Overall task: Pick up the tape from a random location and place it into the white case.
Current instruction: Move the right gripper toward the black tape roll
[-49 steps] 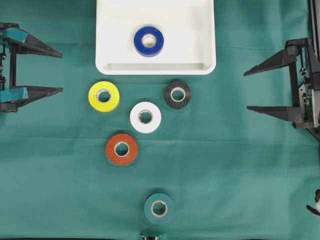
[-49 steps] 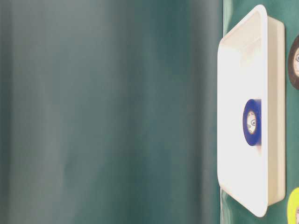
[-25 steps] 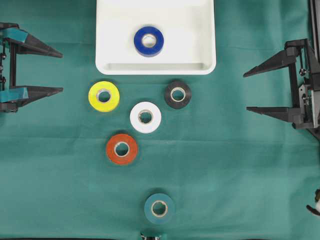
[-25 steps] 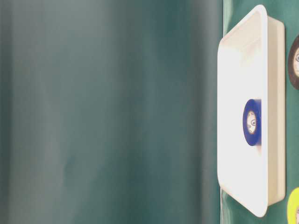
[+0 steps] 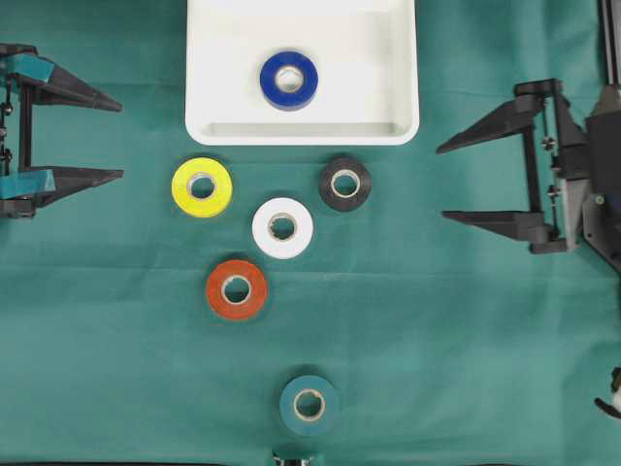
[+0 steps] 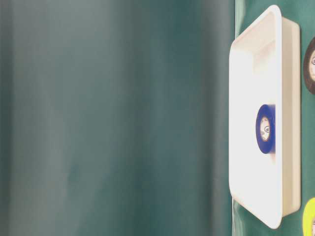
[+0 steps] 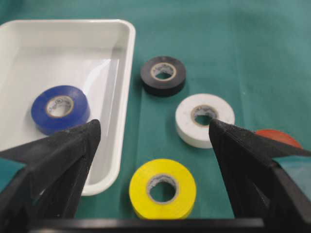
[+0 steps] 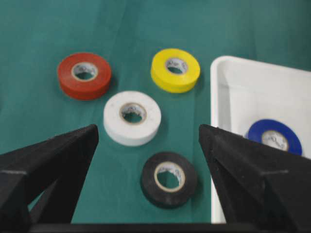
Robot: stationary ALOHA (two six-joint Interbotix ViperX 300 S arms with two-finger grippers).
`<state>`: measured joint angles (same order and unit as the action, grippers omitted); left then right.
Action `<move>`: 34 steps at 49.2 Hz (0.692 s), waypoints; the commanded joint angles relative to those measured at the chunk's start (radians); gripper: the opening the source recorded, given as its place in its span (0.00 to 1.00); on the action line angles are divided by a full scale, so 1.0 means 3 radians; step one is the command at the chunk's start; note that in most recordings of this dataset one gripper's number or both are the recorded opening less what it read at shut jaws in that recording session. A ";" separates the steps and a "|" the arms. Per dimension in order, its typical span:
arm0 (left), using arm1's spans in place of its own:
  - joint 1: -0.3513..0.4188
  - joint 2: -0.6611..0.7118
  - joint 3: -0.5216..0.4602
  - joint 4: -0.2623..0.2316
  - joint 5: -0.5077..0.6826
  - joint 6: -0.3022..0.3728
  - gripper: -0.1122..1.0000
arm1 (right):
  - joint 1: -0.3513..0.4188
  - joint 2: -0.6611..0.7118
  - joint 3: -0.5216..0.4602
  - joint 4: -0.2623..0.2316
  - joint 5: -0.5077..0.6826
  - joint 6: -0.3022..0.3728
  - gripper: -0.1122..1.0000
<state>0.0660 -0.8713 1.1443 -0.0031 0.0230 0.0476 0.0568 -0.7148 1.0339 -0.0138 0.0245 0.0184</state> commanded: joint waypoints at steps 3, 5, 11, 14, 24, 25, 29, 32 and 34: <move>0.0005 0.0026 -0.0041 -0.0010 -0.0031 -0.0005 0.99 | 0.0005 0.0199 -0.0210 -0.0005 -0.0102 -0.0005 0.93; 0.0005 0.0026 -0.0046 -0.0010 -0.0031 -0.0005 0.99 | 0.0000 0.0266 -0.0251 0.0000 -0.0123 -0.0005 0.93; 0.0005 0.0031 -0.0046 -0.0010 -0.0031 0.0000 0.99 | -0.0031 0.0481 -0.0383 -0.0005 -0.0184 -0.0010 0.93; 0.0005 0.0026 -0.0046 -0.0010 -0.0031 0.0000 0.99 | -0.0051 0.0583 -0.0455 -0.0005 -0.0215 -0.0015 0.93; 0.0005 0.0026 -0.0041 -0.0010 -0.0046 -0.0005 0.99 | -0.0123 0.0920 -0.0706 -0.0005 -0.0286 -0.0015 0.93; 0.0005 0.0031 -0.0041 -0.0015 -0.0046 -0.0005 0.99 | -0.0133 0.0946 -0.0721 -0.0010 -0.0291 -0.0015 0.93; 0.0005 0.0026 -0.0041 -0.0015 -0.0056 -0.0005 0.99 | -0.0164 0.1064 -0.0808 -0.0010 -0.0312 -0.0015 0.93; 0.0005 0.0031 -0.0046 -0.0010 -0.0056 -0.0005 0.99 | -0.0179 0.1145 -0.0869 -0.0010 -0.0322 -0.0015 0.93; 0.0005 0.0031 -0.0041 -0.0015 -0.0056 -0.0005 0.99 | -0.0184 0.1191 -0.0905 -0.0010 -0.0322 -0.0015 0.93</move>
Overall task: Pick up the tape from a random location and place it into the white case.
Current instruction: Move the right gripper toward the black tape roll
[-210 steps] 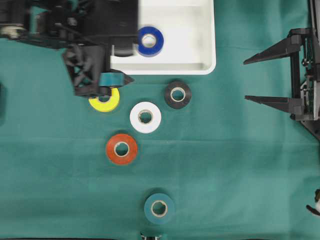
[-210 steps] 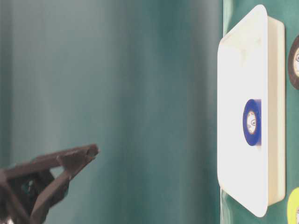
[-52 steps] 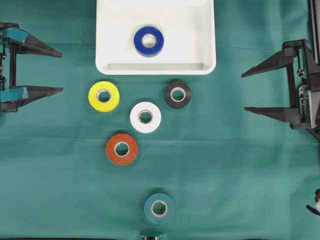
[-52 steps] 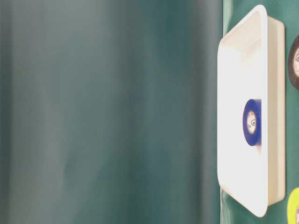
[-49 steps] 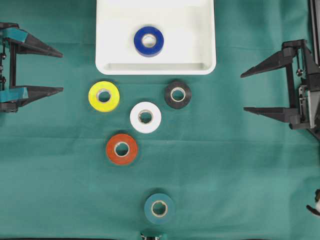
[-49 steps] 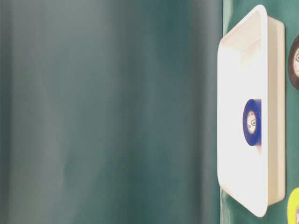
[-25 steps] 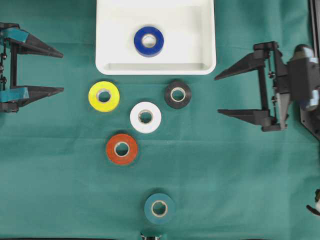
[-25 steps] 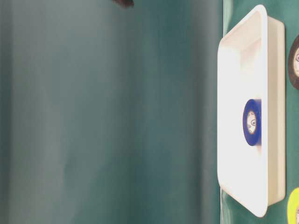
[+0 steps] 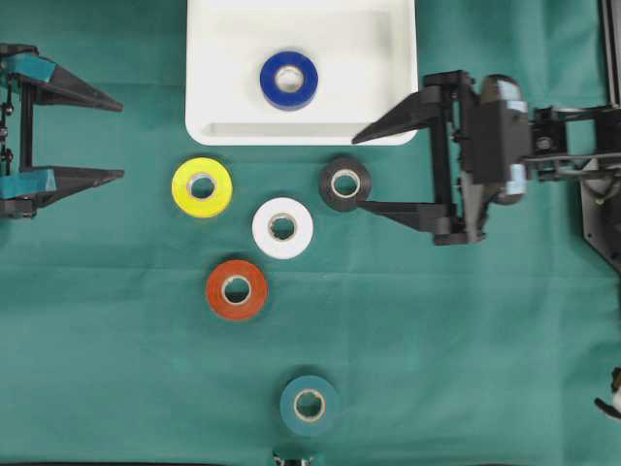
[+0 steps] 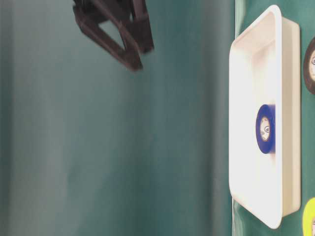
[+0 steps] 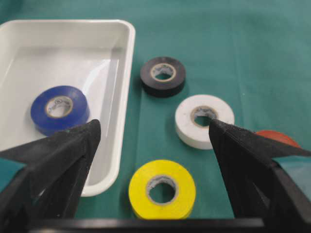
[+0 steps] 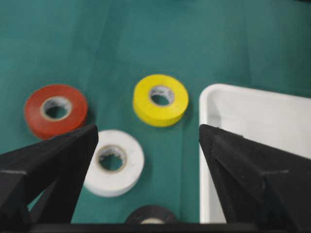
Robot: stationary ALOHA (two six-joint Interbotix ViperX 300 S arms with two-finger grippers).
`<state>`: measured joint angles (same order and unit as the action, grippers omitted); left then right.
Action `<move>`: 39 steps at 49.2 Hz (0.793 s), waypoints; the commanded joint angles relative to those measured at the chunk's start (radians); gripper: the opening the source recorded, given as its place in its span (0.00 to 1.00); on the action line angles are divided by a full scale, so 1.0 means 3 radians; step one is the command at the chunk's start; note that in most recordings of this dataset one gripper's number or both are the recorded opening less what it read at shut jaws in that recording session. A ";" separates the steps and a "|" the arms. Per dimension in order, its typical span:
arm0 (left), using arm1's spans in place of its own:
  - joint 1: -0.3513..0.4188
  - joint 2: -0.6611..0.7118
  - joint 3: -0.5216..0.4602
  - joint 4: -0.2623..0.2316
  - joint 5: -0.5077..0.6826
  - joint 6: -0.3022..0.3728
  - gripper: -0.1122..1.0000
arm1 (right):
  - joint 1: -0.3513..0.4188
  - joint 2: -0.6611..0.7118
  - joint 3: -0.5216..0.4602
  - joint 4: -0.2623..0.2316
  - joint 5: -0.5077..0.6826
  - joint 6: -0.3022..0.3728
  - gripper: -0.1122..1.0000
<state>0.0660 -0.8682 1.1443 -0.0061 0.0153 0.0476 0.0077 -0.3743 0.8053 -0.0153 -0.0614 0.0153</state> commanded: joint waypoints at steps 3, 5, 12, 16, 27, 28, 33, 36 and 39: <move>0.0000 0.0015 -0.0041 -0.0005 -0.0031 -0.0005 0.99 | -0.0026 0.0128 -0.0199 -0.0005 -0.0031 -0.0010 0.93; 0.0005 0.0020 -0.0041 -0.0005 -0.0031 -0.0005 0.99 | -0.0026 0.0159 -0.0230 0.0000 -0.0026 -0.0010 0.93; 0.0005 0.0015 -0.0041 -0.0005 -0.0026 -0.0005 0.99 | -0.0026 0.0189 -0.0271 -0.0005 0.0000 -0.0010 0.93; 0.0005 0.0015 -0.0041 -0.0005 -0.0031 -0.0005 0.99 | -0.0026 0.0184 -0.0271 -0.0005 0.0000 -0.0005 0.93; 0.0005 0.0020 -0.0041 -0.0005 -0.0031 -0.0005 0.99 | -0.0026 0.0184 -0.0271 0.0000 0.0087 0.0005 0.93; 0.0005 0.0015 -0.0041 -0.0005 -0.0031 -0.0005 0.99 | -0.0031 0.0184 -0.0276 -0.0005 0.0102 0.0005 0.93; 0.0005 0.0020 -0.0041 -0.0005 -0.0031 -0.0005 0.99 | -0.0031 0.0189 -0.0302 0.0005 0.0210 0.0015 0.93; 0.0005 0.0020 -0.0041 -0.0005 -0.0031 -0.0005 0.99 | -0.0026 0.0189 -0.0332 0.0010 0.0322 0.0020 0.93; 0.0005 0.0020 -0.0041 -0.0005 -0.0026 -0.0005 0.99 | -0.0031 0.0194 -0.0373 0.0020 0.0460 0.0026 0.93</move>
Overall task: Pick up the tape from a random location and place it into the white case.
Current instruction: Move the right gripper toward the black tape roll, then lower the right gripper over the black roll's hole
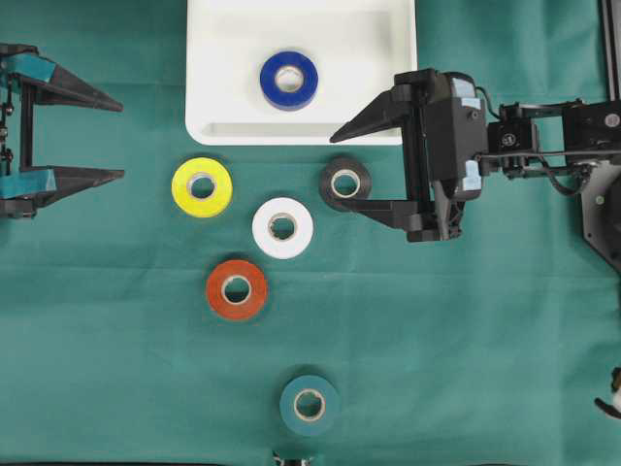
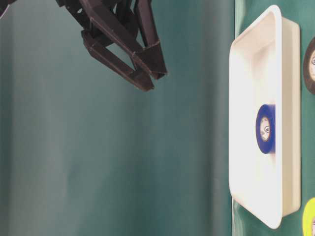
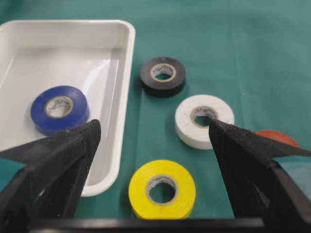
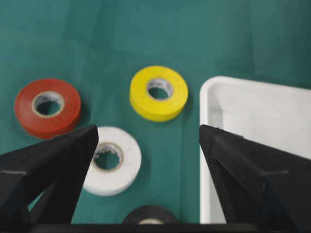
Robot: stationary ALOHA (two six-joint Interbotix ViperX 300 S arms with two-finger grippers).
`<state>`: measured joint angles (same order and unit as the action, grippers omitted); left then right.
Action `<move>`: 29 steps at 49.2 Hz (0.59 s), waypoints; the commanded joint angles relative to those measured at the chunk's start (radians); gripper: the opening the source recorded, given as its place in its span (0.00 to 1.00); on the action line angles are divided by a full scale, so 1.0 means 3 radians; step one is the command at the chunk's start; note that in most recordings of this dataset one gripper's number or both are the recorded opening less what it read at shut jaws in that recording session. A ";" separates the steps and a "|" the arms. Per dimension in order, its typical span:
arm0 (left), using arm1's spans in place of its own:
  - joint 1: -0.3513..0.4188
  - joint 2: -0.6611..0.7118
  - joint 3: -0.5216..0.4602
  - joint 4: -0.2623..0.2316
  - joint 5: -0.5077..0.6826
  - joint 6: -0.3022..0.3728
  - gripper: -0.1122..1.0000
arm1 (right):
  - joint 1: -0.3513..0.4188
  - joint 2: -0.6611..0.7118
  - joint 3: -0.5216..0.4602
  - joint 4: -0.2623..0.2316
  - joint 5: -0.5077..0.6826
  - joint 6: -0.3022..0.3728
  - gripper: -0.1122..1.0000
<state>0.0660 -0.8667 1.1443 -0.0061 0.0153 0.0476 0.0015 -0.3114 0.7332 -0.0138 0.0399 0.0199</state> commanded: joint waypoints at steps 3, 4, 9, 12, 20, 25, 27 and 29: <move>0.0005 0.0015 -0.0046 -0.0005 -0.0031 -0.0005 0.99 | -0.0010 0.0005 -0.0189 0.0020 0.0266 0.0041 0.93; 0.0000 0.0015 -0.0041 -0.0005 -0.0026 -0.0005 0.99 | -0.0005 0.0010 -0.0205 0.0020 0.0317 0.0051 0.93; 0.0005 0.0015 -0.0041 -0.0005 -0.0031 -0.0005 0.99 | -0.0005 0.0077 -0.0322 0.0020 0.0593 0.0107 0.93; 0.0005 0.0015 -0.0041 -0.0005 -0.0026 -0.0005 0.99 | -0.0005 0.0143 -0.0414 0.0020 0.0803 0.0133 0.93; 0.0005 0.0015 -0.0041 -0.0005 -0.0031 -0.0005 0.99 | -0.0010 0.0322 -0.0634 0.0015 0.1273 0.0184 0.93; 0.0005 0.0015 -0.0041 -0.0005 -0.0031 -0.0005 0.99 | -0.0005 0.0430 -0.0767 0.0005 0.1539 0.0230 0.93; 0.0000 0.0015 -0.0041 -0.0005 -0.0026 -0.0005 0.99 | -0.0005 0.0460 -0.0813 0.0005 0.1641 0.0240 0.93; 0.0005 0.0015 -0.0041 -0.0005 -0.0031 -0.0005 0.99 | -0.0010 0.0496 -0.0854 0.0005 0.1733 0.0245 0.93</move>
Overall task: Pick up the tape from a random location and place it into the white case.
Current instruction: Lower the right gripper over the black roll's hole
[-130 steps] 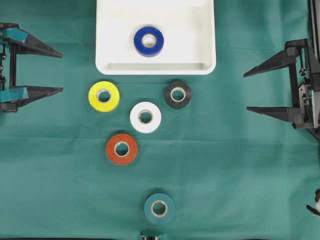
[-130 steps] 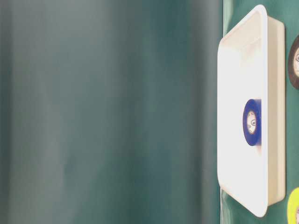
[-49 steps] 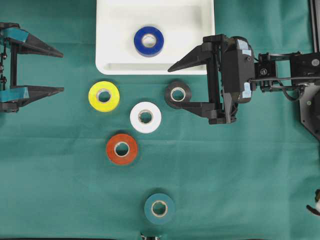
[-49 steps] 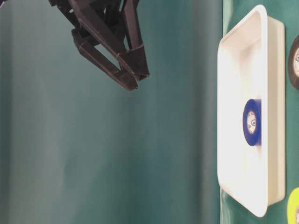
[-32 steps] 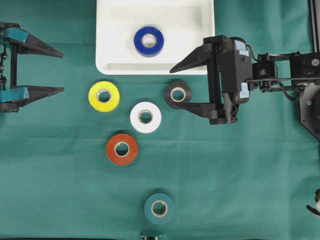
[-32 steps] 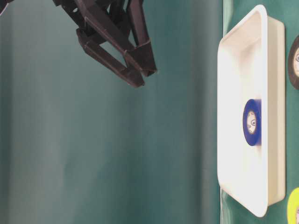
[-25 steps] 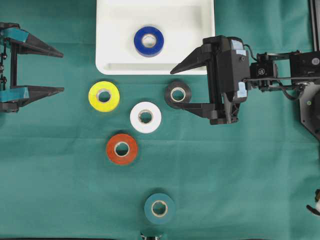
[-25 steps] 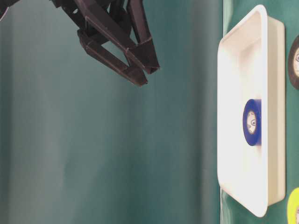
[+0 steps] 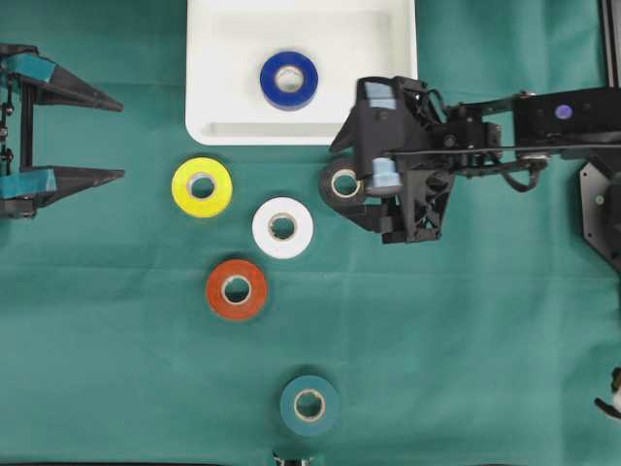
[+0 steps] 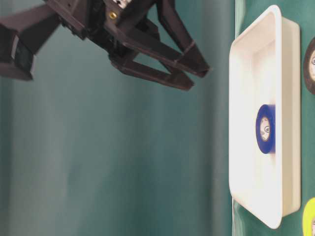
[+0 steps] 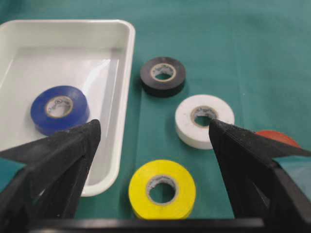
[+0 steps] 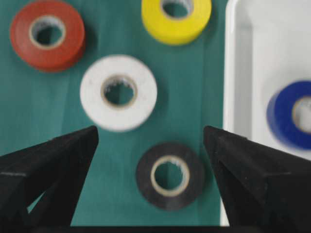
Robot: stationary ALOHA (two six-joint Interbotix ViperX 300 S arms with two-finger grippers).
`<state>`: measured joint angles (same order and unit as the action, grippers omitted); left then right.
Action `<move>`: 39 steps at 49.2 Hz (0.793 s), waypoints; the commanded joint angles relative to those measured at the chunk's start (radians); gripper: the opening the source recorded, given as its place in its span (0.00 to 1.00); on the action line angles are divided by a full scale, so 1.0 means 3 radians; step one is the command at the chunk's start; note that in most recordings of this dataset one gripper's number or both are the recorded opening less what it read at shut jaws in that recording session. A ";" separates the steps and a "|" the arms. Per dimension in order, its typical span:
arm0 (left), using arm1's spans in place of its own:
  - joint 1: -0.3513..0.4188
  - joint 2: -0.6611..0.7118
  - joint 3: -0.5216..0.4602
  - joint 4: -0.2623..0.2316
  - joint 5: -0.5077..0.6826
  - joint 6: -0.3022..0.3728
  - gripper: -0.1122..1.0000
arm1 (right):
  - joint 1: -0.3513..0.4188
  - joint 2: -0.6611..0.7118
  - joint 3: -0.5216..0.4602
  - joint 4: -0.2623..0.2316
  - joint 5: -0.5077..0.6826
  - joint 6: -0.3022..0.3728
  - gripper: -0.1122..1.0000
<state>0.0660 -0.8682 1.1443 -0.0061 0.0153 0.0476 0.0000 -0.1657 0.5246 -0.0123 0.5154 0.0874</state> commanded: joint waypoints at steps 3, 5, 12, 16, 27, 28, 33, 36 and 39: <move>0.0005 0.0020 -0.0041 -0.0005 -0.0031 -0.0005 0.99 | -0.0005 0.0066 -0.0230 -0.0005 0.0302 0.0026 0.93; 0.0005 0.0020 -0.0041 -0.0005 -0.0031 -0.0010 0.99 | -0.0005 0.0087 -0.0266 0.0000 0.0373 0.0026 0.93; -0.0005 0.0020 -0.0041 -0.0005 -0.0031 -0.0010 0.99 | -0.0005 0.0148 -0.0368 0.0000 0.0624 0.0031 0.93; -0.0015 0.0020 -0.0041 -0.0005 -0.0031 -0.0015 0.99 | -0.0005 0.0179 -0.0414 0.0000 0.0762 0.0031 0.93; -0.0020 0.0020 -0.0041 -0.0010 -0.0026 -0.0026 0.99 | -0.0005 0.0205 -0.0460 -0.0010 0.0874 0.0036 0.93; -0.0020 0.0020 -0.0041 -0.0010 -0.0026 -0.0026 0.99 | -0.0005 0.0205 -0.0460 -0.0015 0.0874 0.0036 0.93; -0.0020 0.0020 -0.0046 -0.0010 -0.0031 -0.0026 0.99 | -0.0005 0.0210 -0.0460 -0.0015 0.0874 0.0036 0.93; -0.0020 0.0020 -0.0046 -0.0010 -0.0031 -0.0026 0.99 | -0.0005 0.0205 -0.0460 -0.0015 0.0874 0.0036 0.93; -0.0020 0.0020 -0.0041 -0.0010 -0.0031 -0.0026 0.99 | -0.0005 0.0205 -0.0460 -0.0015 0.0874 0.0036 0.93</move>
<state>0.0629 -0.8682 1.1443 -0.0077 0.0153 0.0414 0.0000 -0.0951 0.4111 -0.0153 0.7793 0.0951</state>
